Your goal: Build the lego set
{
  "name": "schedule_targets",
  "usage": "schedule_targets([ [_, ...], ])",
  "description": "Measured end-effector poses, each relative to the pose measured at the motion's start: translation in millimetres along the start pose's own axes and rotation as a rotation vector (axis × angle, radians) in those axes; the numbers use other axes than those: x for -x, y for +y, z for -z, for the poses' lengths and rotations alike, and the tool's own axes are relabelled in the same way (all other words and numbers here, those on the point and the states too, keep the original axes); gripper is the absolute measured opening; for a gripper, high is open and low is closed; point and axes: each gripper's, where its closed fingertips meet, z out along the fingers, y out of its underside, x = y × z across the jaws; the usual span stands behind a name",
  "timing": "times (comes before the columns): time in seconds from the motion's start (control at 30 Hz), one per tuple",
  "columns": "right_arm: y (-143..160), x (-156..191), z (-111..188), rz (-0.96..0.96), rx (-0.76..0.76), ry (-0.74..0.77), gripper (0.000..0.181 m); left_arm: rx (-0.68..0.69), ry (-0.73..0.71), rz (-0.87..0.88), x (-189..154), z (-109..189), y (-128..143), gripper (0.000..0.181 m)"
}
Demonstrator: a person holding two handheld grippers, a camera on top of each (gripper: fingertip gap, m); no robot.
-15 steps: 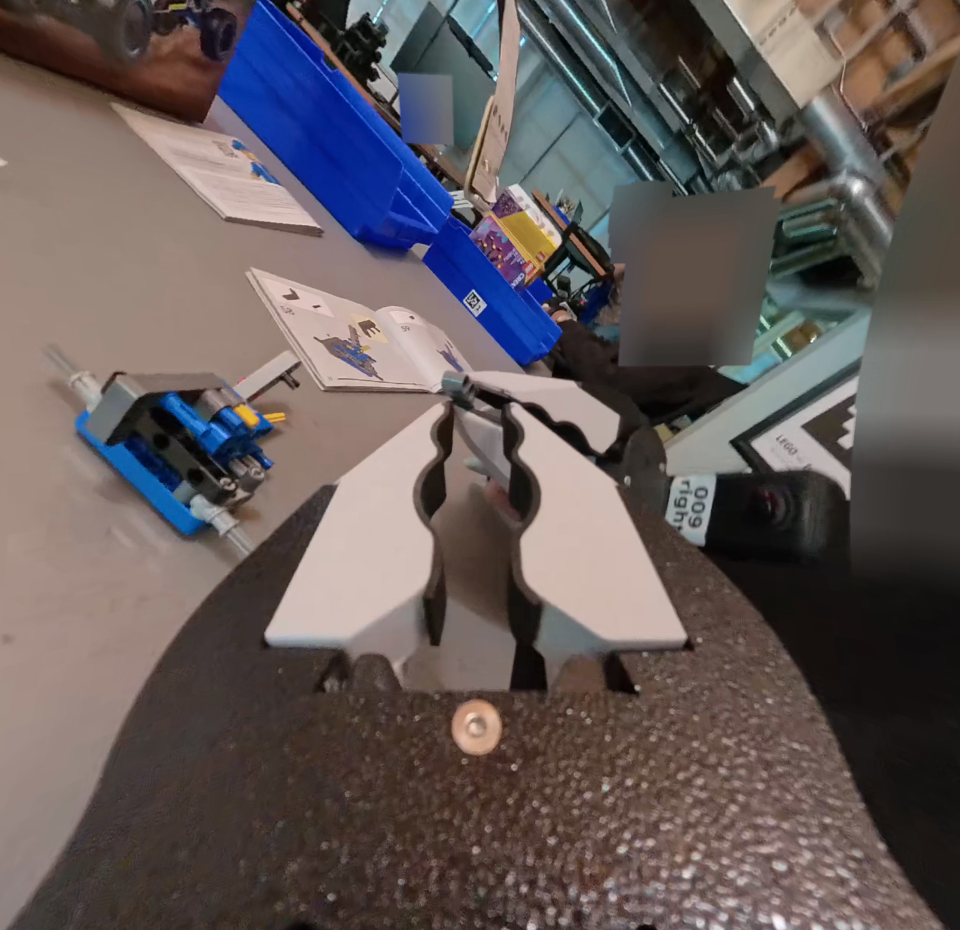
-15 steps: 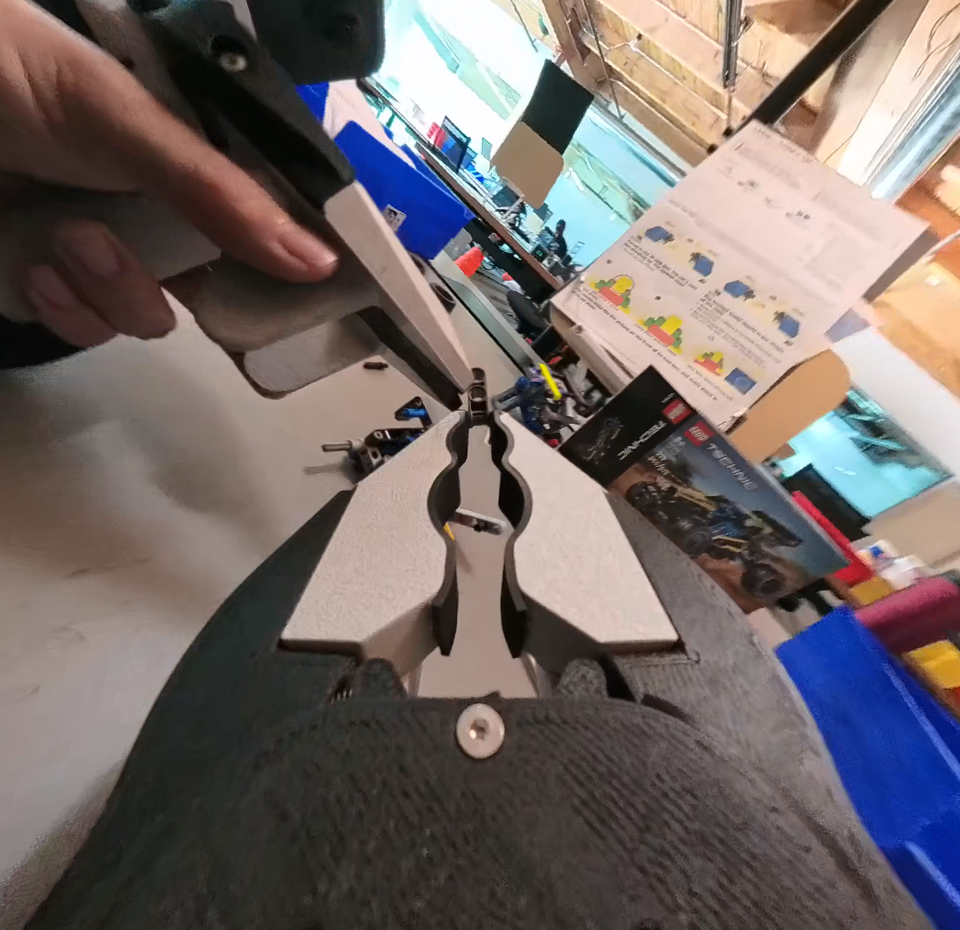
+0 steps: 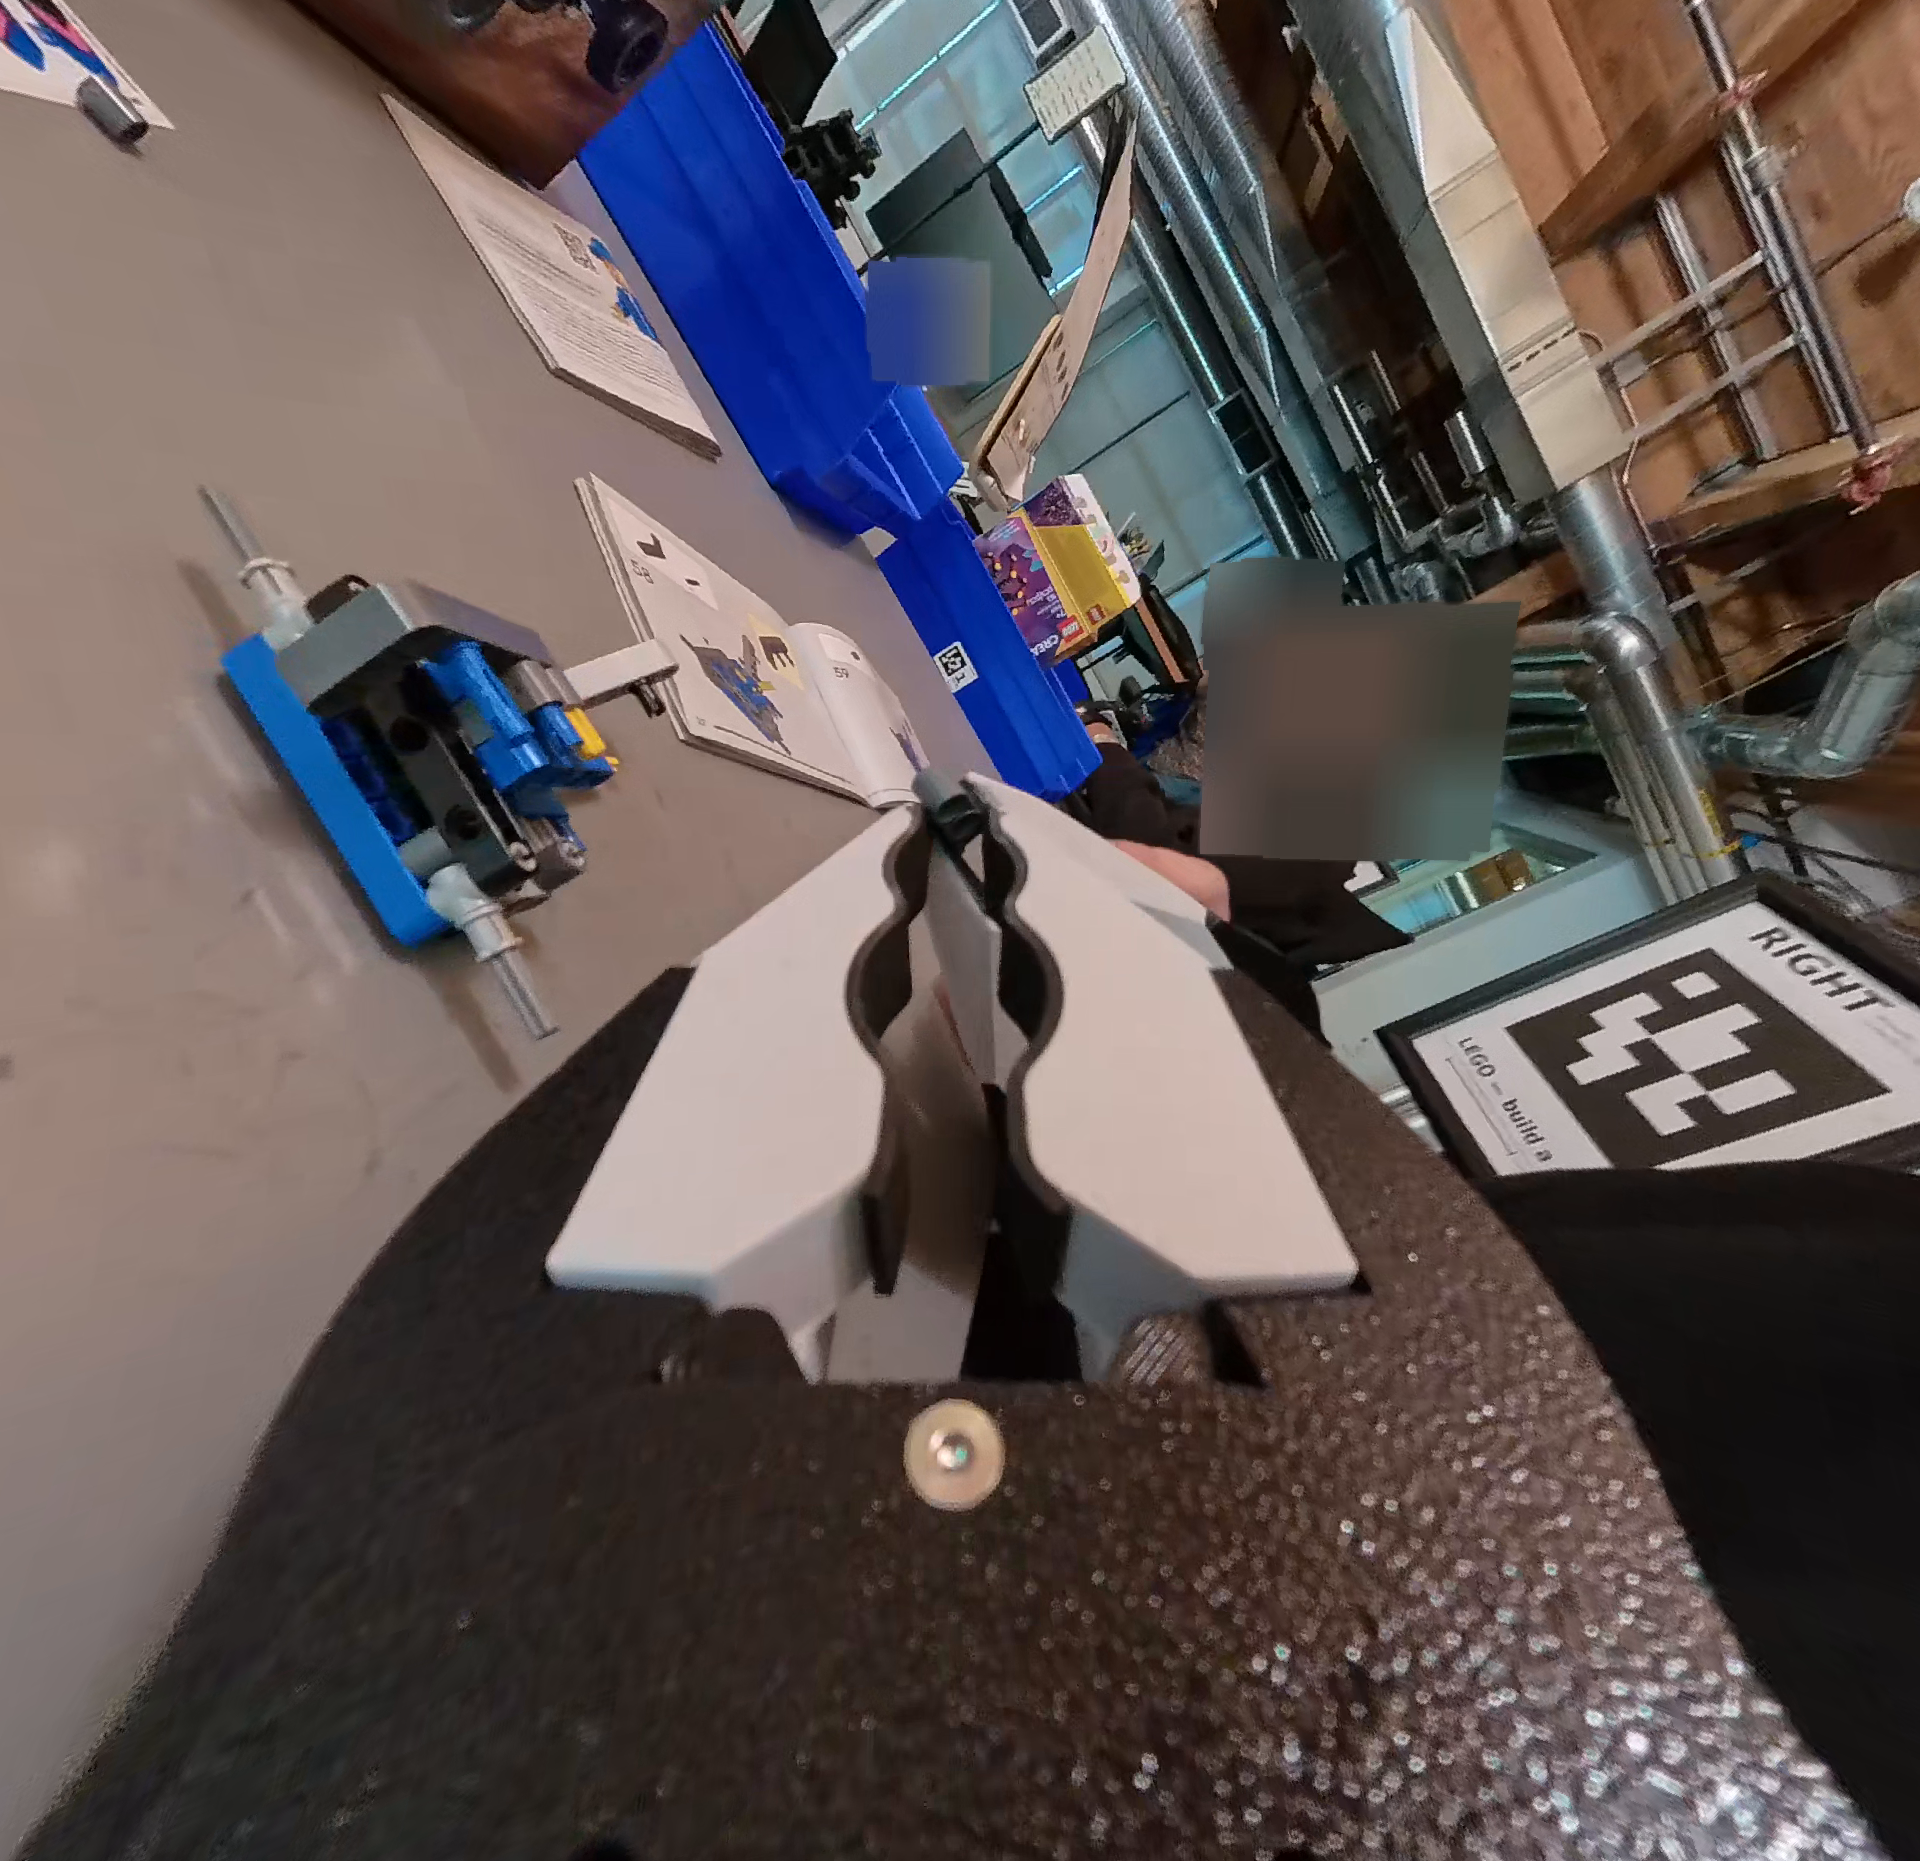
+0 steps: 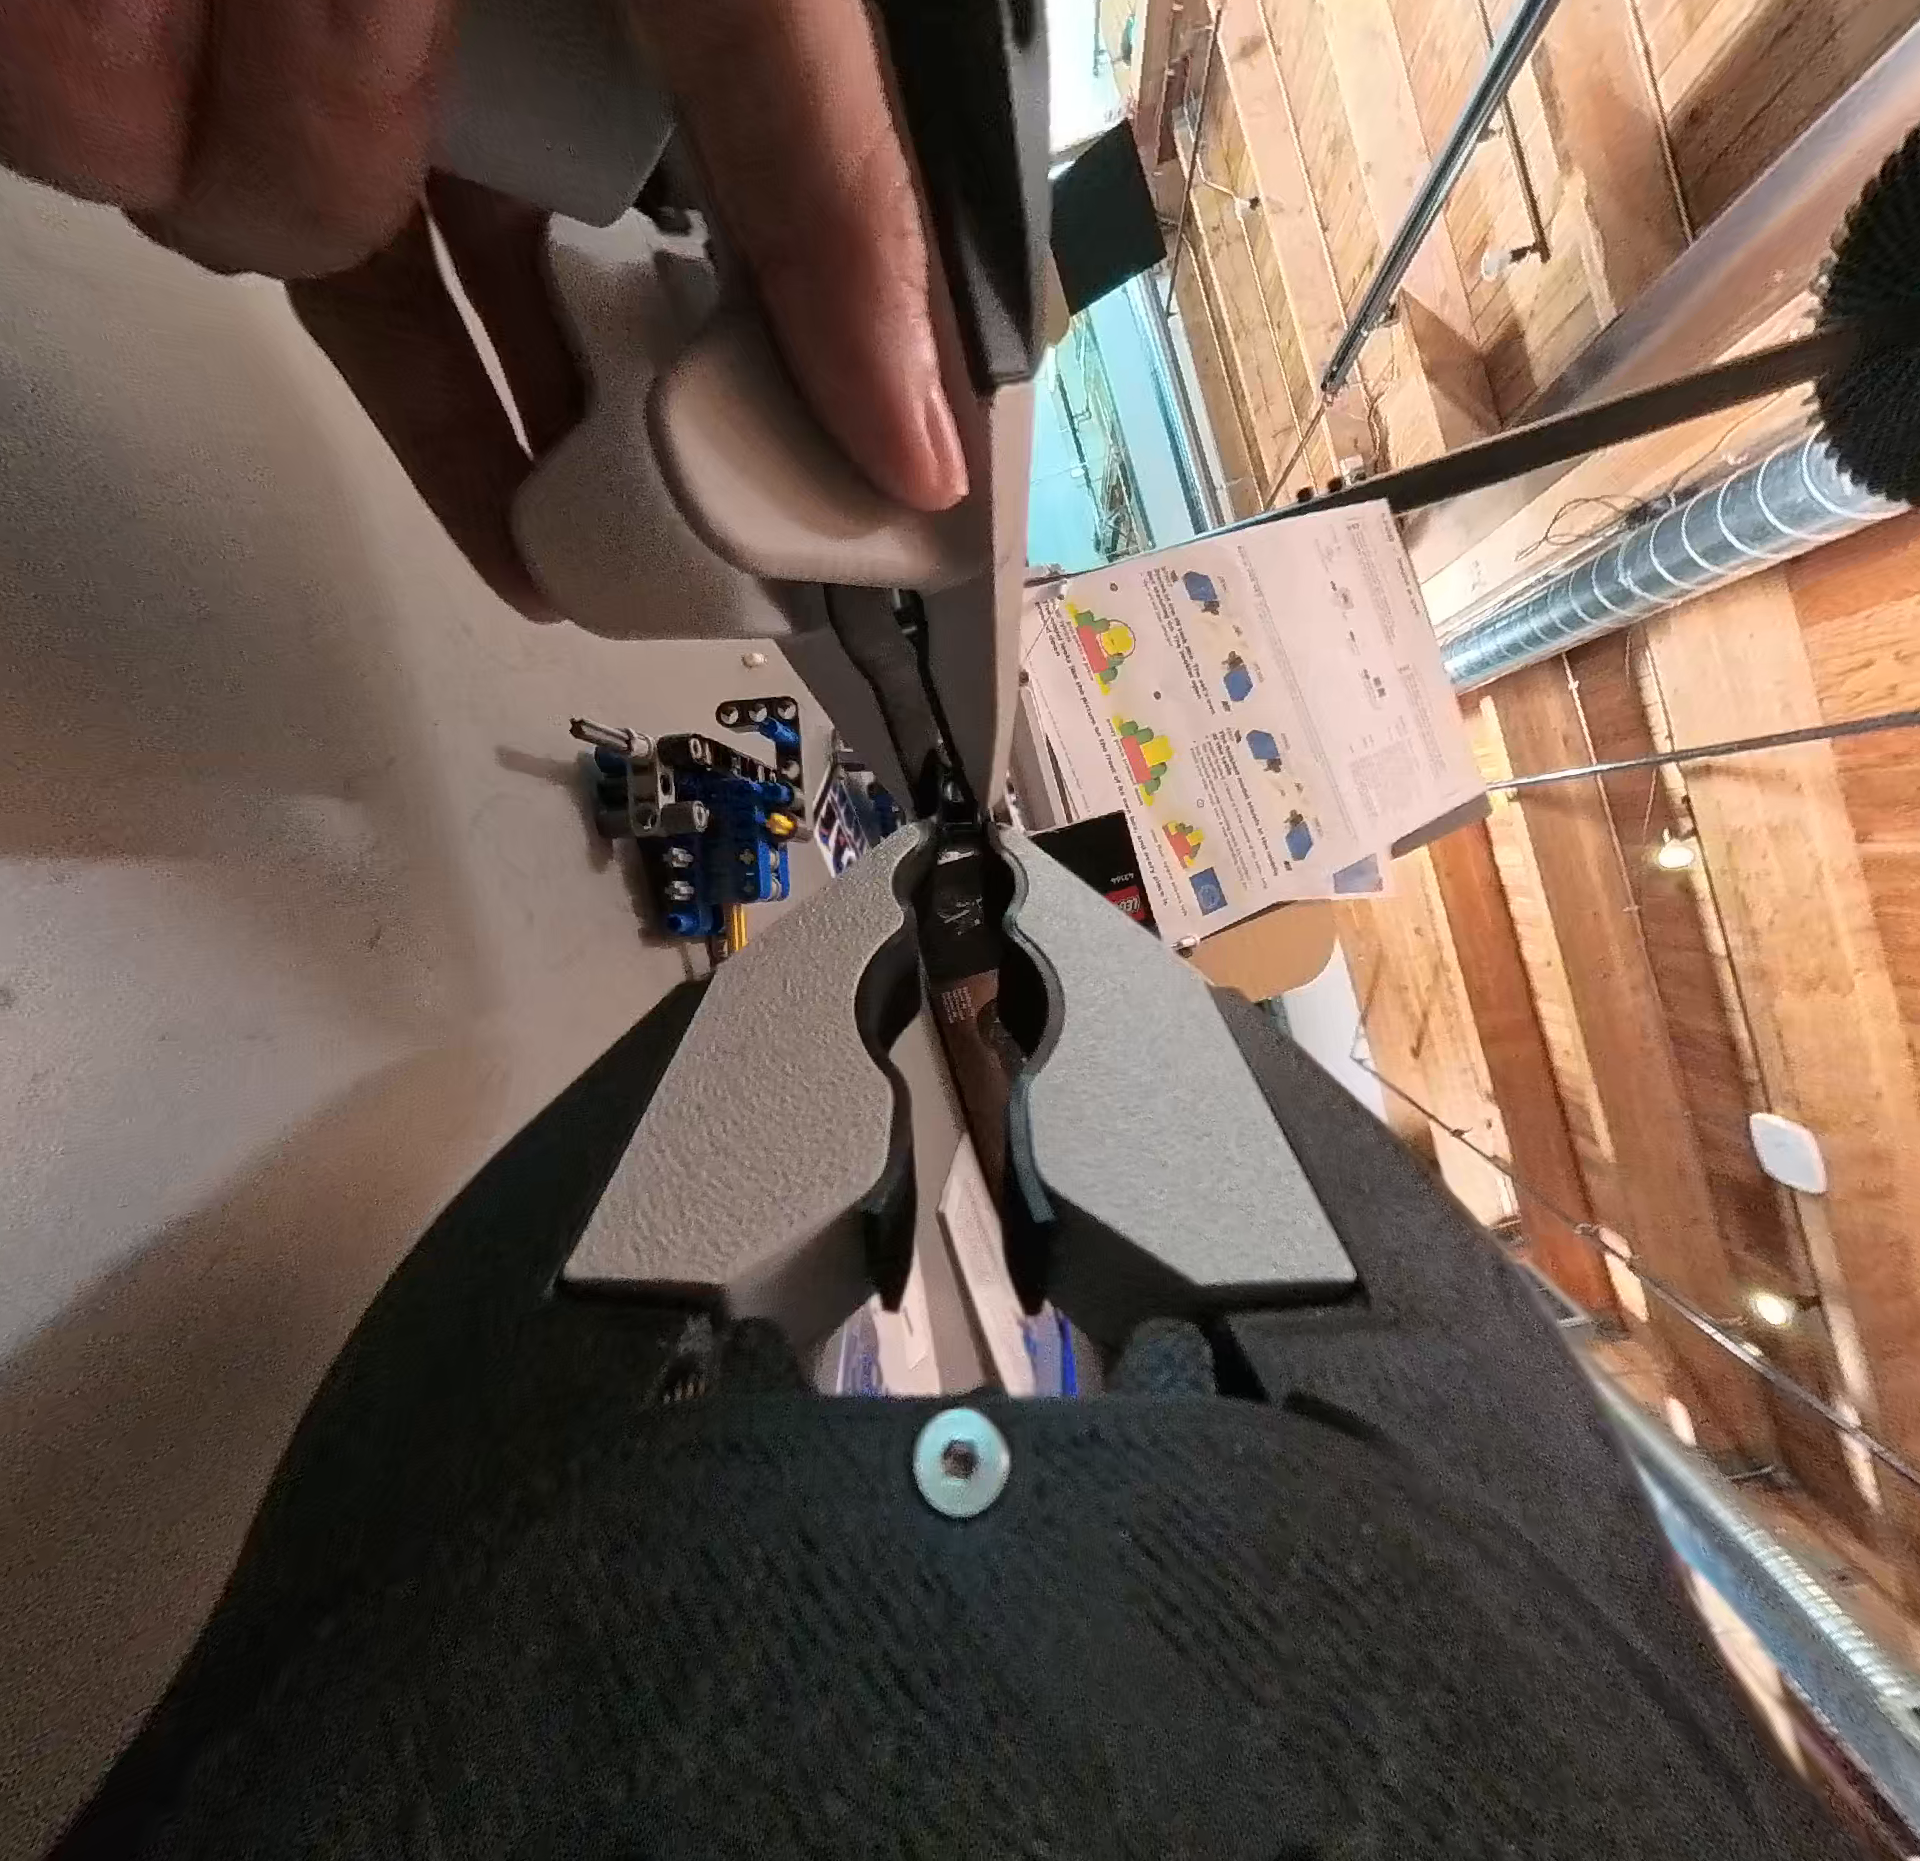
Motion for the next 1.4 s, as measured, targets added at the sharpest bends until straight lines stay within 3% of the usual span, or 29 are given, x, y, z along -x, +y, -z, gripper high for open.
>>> schedule_targets([
  [0.27,2,15,-10,-0.027,-0.015,-0.111,0.008,0.024,-0.155,-0.275,17,4,-3,0.005],
  [0.4,-5,26,-10,-0.214,-0.095,-0.265,0.014,0.103,-0.298,-0.502,33,12,-7,0.005],
  [0.53,4,31,-9,-0.543,-0.049,-0.498,0.016,0.246,-0.514,-0.848,50,25,-12,0.004],
  [0.63,11,25,-9,-0.739,-0.025,-0.617,0.015,0.298,-0.594,-0.983,57,28,-15,0.005],
  [0.83,25,19,-33,-0.738,0.005,-0.813,0.018,0.367,-0.721,-1.127,70,32,-22,0.005],
  [1.03,21,45,-55,-0.711,0.003,-1.031,0.041,0.438,-0.814,-1.24,77,32,-25,0.005],
  [1.2,14,42,-67,-0.77,-0.07,-0.968,0.012,0.49,-0.855,-1.298,80,31,-20,0.005],
  [1.4,22,36,-71,-0.787,-0.066,-0.961,0.02,0.494,-0.881,-1.301,83,31,-26,0.005],
])
